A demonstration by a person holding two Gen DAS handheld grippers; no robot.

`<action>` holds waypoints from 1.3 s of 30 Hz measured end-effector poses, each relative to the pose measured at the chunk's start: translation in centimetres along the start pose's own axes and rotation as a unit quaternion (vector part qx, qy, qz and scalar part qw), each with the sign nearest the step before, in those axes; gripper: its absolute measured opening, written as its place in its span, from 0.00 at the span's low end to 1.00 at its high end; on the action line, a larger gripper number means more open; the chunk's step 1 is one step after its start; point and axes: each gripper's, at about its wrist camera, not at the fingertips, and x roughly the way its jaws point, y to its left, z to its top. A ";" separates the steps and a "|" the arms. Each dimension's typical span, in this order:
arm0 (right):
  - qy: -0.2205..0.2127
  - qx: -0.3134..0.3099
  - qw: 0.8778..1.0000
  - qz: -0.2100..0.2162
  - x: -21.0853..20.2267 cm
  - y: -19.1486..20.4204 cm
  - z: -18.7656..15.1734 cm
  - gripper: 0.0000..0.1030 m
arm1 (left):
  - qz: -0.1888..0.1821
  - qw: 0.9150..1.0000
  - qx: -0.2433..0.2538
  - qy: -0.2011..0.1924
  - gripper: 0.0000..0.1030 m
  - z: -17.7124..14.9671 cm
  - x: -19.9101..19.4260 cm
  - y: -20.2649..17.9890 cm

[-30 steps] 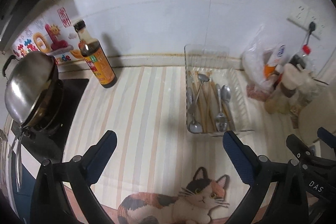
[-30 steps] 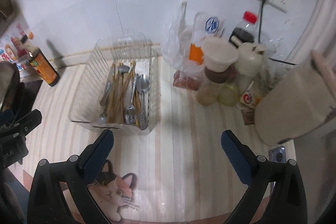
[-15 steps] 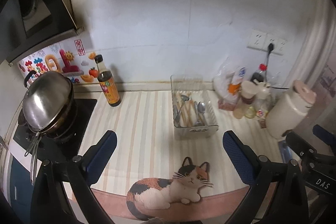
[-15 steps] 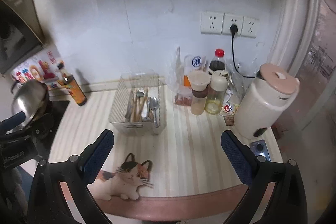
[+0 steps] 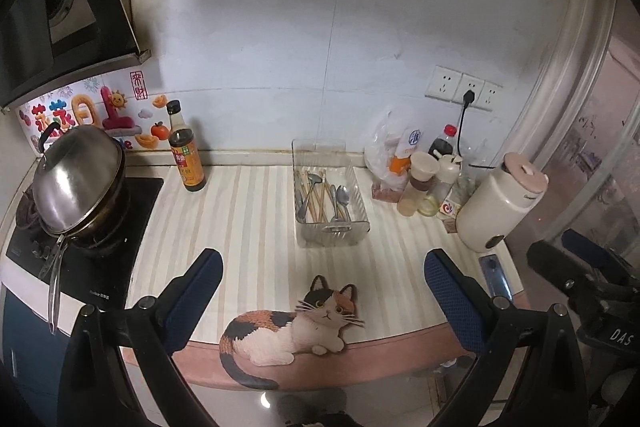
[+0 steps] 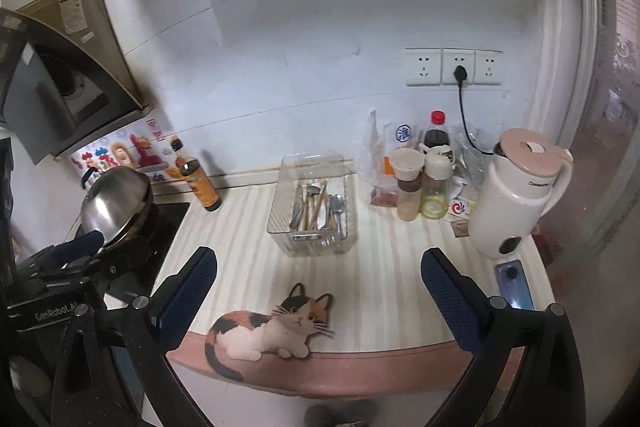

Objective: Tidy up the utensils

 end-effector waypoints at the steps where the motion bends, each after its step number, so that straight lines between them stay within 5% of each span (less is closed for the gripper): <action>1: 0.002 0.000 1.000 0.005 -0.1 -0.1 0.1 1.00 | 0.001 1.000 -0.002 -0.003 1.00 0.1 -0.2 -0.1; 39: 0.032 -0.024 0.998 0.040 3.3 -2.0 2.3 1.00 | 0.035 0.999 -0.014 -0.001 1.00 0.5 0.7 -1.3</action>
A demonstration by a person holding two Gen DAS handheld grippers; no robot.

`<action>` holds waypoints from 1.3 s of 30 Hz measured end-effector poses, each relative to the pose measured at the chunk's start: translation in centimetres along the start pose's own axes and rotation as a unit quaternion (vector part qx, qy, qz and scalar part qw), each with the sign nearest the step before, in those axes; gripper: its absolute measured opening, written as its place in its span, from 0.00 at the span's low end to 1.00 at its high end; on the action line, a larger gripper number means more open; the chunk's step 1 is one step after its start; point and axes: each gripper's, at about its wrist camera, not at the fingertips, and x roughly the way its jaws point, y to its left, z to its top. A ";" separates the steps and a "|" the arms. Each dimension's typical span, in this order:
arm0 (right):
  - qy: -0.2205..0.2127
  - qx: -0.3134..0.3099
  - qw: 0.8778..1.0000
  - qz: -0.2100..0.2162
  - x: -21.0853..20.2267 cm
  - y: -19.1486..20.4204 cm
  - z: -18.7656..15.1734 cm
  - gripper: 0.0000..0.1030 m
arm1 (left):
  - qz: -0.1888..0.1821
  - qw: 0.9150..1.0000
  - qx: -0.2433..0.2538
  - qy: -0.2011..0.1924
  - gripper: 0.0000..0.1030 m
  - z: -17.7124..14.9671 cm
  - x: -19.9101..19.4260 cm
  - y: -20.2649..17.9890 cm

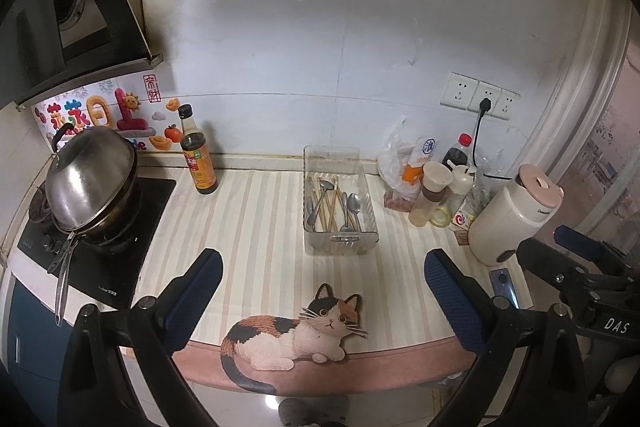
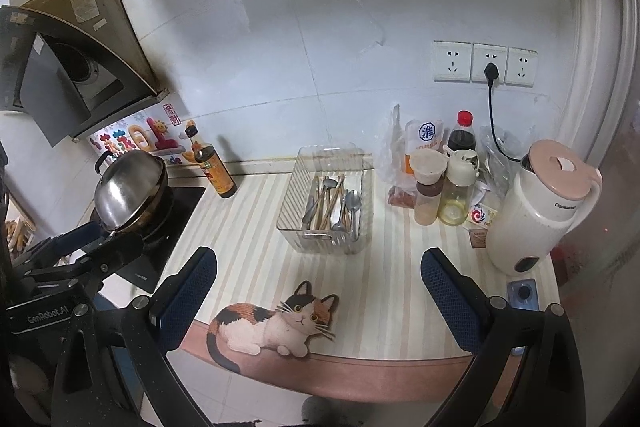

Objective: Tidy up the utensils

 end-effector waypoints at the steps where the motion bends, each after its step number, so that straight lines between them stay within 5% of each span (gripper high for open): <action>1: 0.001 0.000 1.000 0.000 0.1 0.0 0.0 1.00 | 0.000 1.000 0.000 0.000 1.00 0.0 0.0 0.0; 39: 0.012 -0.004 1.000 0.007 1.2 0.3 0.1 1.00 | 0.004 1.000 -0.004 0.009 1.00 0.2 1.4 -0.5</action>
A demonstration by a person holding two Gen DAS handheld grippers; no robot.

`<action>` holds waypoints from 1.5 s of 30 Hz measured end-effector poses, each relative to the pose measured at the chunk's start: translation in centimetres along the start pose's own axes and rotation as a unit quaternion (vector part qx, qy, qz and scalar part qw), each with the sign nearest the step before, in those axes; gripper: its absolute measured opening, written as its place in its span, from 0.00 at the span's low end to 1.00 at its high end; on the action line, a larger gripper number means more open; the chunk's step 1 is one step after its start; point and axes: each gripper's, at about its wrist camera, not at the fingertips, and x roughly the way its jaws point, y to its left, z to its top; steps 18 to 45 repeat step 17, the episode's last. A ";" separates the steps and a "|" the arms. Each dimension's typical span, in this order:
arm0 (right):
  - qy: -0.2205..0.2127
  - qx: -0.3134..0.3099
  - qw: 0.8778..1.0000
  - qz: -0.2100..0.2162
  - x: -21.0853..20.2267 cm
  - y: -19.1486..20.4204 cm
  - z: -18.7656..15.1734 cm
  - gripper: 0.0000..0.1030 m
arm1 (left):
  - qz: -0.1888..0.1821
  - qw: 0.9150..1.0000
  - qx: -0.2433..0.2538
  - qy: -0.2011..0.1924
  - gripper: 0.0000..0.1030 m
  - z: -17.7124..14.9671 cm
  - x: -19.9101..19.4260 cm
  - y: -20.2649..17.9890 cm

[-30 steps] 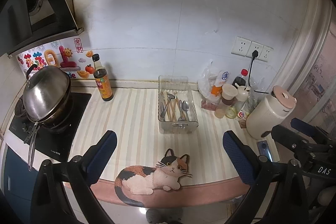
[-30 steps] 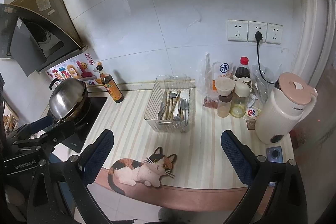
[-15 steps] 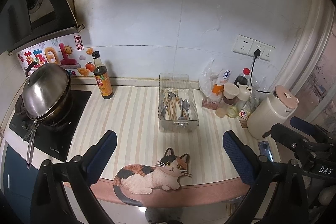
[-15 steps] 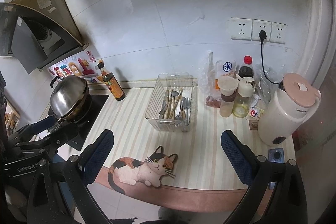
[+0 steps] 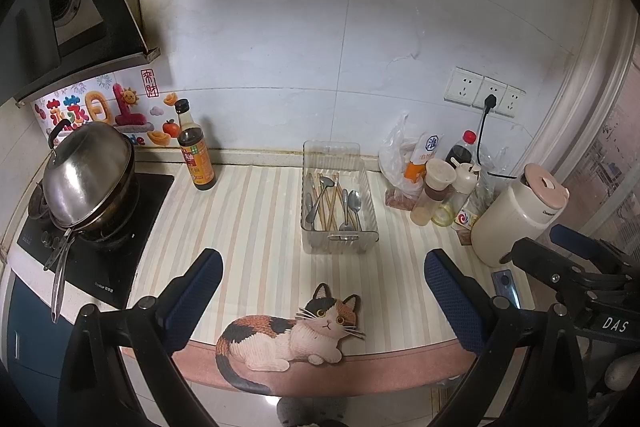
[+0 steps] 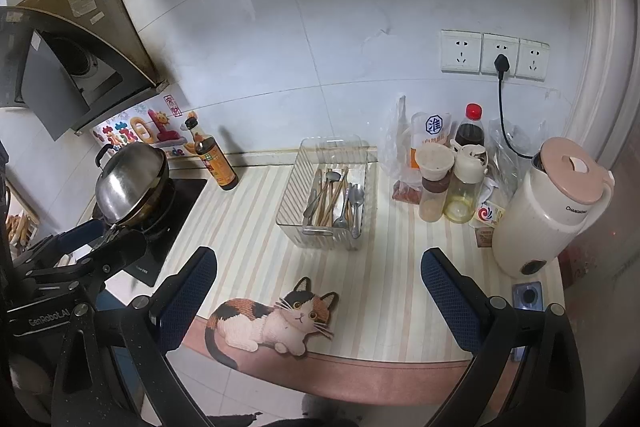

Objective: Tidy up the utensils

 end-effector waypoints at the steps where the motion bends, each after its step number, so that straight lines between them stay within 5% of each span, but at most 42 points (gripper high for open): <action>1: 0.000 0.000 1.000 0.001 0.0 0.0 0.0 1.00 | 0.000 1.000 0.000 0.000 1.00 0.1 0.0 0.0; 45: -0.001 0.002 1.000 -0.001 0.1 0.0 0.1 1.00 | 0.000 1.000 0.001 0.000 1.00 0.1 0.1 0.0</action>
